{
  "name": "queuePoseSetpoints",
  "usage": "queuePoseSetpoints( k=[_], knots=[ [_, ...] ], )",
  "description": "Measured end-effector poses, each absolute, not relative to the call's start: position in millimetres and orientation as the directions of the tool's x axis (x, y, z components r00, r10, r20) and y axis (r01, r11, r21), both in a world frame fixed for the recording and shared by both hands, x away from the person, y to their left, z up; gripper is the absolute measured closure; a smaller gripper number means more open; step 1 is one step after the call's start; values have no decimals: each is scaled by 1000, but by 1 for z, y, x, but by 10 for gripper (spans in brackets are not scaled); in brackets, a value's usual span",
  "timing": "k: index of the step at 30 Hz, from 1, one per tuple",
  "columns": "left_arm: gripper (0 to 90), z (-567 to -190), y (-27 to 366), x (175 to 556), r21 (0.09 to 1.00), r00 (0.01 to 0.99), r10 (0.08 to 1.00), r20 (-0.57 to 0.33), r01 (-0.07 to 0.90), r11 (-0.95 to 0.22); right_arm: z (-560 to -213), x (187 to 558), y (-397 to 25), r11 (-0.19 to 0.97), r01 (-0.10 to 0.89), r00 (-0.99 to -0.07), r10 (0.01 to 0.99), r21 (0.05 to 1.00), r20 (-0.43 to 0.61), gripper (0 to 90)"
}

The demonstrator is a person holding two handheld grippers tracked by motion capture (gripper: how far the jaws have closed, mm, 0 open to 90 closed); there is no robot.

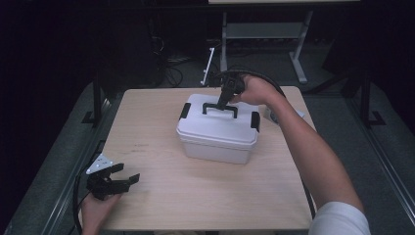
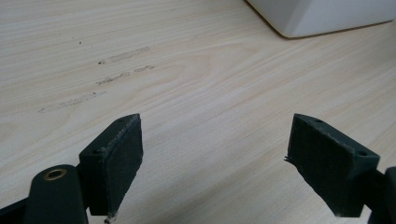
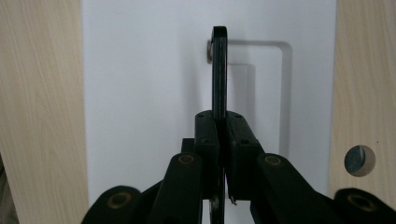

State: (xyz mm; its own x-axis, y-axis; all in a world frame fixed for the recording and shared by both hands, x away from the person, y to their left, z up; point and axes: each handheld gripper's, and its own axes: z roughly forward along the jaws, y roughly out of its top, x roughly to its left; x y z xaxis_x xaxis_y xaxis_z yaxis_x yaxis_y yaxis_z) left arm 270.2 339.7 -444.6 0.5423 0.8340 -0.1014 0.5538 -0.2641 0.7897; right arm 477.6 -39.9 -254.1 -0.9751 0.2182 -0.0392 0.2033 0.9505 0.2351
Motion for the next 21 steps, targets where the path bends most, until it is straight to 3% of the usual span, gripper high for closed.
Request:
queuePoseSetpoints(
  k=[21],
  knots=[
    [175, -445, 337, 270, 790, 550, 829, -102, 551, -269, -226, 468, -56, 936, 250, -961, 271, 249, -52, 848]
  ],
)
